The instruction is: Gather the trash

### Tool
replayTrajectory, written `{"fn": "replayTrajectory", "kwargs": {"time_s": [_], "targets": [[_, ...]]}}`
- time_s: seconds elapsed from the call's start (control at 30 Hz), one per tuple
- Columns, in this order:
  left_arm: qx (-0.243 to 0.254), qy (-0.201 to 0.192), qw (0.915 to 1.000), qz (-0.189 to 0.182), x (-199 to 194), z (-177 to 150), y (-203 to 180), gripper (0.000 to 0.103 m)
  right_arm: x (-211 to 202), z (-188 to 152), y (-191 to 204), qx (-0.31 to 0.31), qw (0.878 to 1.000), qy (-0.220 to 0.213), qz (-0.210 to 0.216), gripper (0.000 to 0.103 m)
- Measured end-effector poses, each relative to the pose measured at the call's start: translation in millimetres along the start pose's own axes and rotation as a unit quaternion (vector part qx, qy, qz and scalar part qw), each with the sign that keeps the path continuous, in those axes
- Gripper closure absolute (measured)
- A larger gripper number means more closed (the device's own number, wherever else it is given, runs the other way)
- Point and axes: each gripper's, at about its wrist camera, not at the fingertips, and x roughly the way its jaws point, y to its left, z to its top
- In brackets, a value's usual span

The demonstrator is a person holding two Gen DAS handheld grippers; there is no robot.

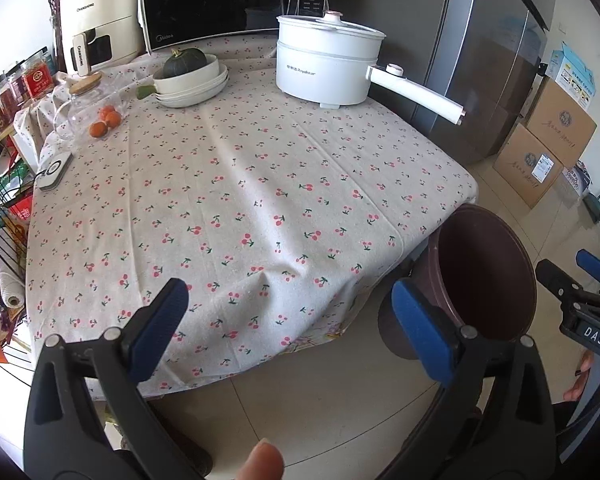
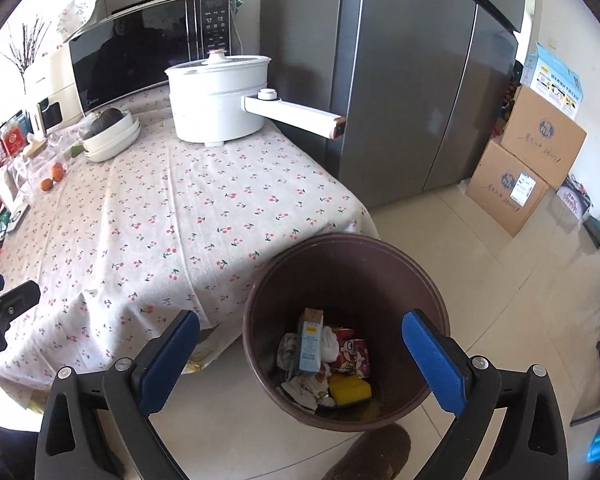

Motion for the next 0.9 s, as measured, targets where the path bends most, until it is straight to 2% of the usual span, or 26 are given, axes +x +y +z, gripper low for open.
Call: {"fn": "replayTrajectory", "kwargs": {"time_s": [0.2, 0.37, 0.67, 0.9], "targets": [[-0.018, -0.021, 0.9996, 0.011, -10, -16, 0, 0.001, -11, -8, 15, -0.009, 1.000, -0.018, 0.011, 0.000], [-0.022, -0.040, 0.9988, 0.020, -13, -19, -2, 0.001, -13, -13, 20, -0.016, 0.999, -0.034, 0.000, 0.000], [-0.030, -0.044, 0.9984, 0.017, -17, -19, -1, 0.001, -17, -17, 14, -0.010, 0.999, -0.049, -0.011, 0.000], [-0.018, -0.050, 0.9984, 0.020, -18, -21, -7, 0.001, -22, -20, 12, -0.011, 0.998, -0.059, -0.013, 0.000]]}}
